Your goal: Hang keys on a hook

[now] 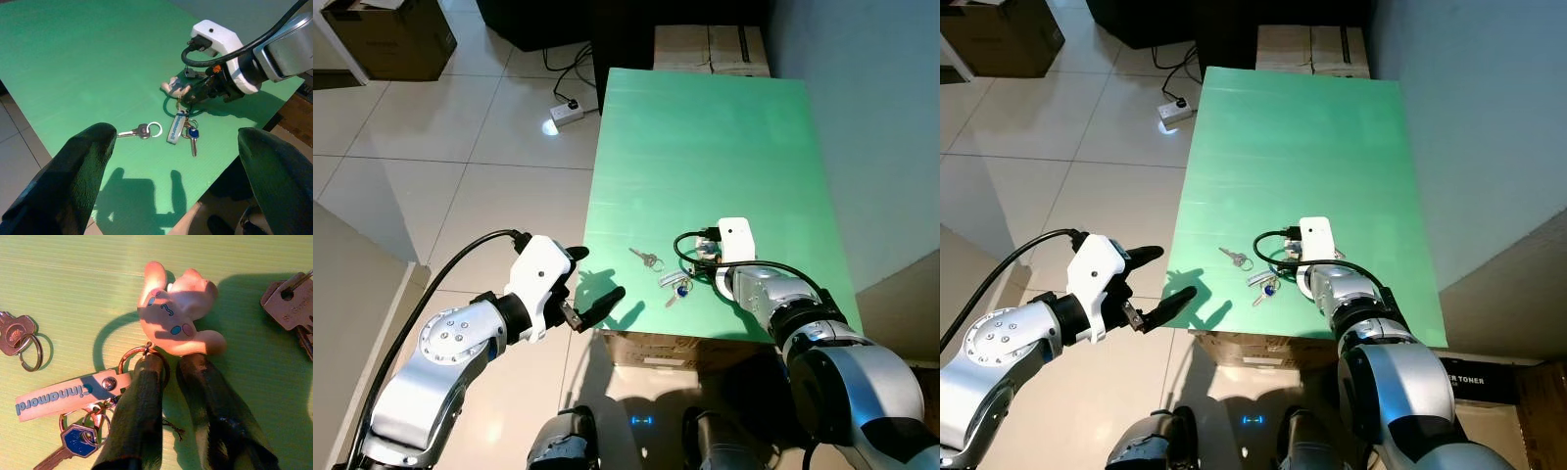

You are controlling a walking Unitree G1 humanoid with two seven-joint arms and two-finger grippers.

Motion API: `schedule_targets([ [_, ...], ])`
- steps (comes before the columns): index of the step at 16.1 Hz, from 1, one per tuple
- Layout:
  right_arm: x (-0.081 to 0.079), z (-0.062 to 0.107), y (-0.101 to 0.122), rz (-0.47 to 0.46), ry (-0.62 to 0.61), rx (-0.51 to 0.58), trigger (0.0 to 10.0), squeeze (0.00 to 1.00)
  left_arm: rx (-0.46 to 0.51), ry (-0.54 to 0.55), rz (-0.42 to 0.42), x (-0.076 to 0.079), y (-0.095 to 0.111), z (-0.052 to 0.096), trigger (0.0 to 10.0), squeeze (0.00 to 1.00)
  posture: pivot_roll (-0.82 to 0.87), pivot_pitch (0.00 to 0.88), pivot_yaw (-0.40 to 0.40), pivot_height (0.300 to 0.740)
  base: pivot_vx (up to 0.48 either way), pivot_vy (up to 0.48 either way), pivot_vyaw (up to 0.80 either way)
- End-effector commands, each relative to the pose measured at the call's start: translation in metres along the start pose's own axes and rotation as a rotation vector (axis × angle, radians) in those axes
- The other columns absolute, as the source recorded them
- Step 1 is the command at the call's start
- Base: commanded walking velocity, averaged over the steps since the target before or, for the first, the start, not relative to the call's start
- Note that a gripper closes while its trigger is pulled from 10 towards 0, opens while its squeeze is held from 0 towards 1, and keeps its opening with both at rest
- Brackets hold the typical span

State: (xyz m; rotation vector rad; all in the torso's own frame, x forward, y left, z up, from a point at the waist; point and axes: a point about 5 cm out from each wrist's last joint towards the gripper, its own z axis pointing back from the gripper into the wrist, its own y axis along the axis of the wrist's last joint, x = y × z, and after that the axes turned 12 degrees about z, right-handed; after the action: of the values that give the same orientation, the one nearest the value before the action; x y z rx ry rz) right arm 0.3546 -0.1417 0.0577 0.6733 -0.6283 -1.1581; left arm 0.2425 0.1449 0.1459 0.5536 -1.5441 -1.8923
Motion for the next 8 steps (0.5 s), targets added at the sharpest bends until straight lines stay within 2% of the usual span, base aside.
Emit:
schedule_targets([
  [1, -0.0015, -0.0009, -0.0119, -0.006, 0.01, -0.033, 0.0, 0.0, -0.013, -0.017, -0.002, 0.0006, -0.0022, 0.0006, 10.0, 0.0, 0.08, 0.26, 0.07, 0.74, 0.0, 0.0, 0.0],
  [5, 0.0016, -0.0007, -0.0093, -0.011, -0.004, 0.018, 0.0, 0.0, -0.01, -0.022, -0.005, -0.0016, -0.0018, -0.0025, 10.0, 0.0, 0.07, 0.225, 0.07, 0.74, 0.0, 0.0, 0.0],
  [8, -0.0023, -0.0016, -0.0136, -0.005, 0.007, 0.044, 0.0, 0.0, 0.004, -0.008, -0.007, -0.0058, -0.0021, -0.0037, 10.0, 0.0, 0.05, 0.175, 0.068, 0.74, 0.0, 0.0, 0.0],
])
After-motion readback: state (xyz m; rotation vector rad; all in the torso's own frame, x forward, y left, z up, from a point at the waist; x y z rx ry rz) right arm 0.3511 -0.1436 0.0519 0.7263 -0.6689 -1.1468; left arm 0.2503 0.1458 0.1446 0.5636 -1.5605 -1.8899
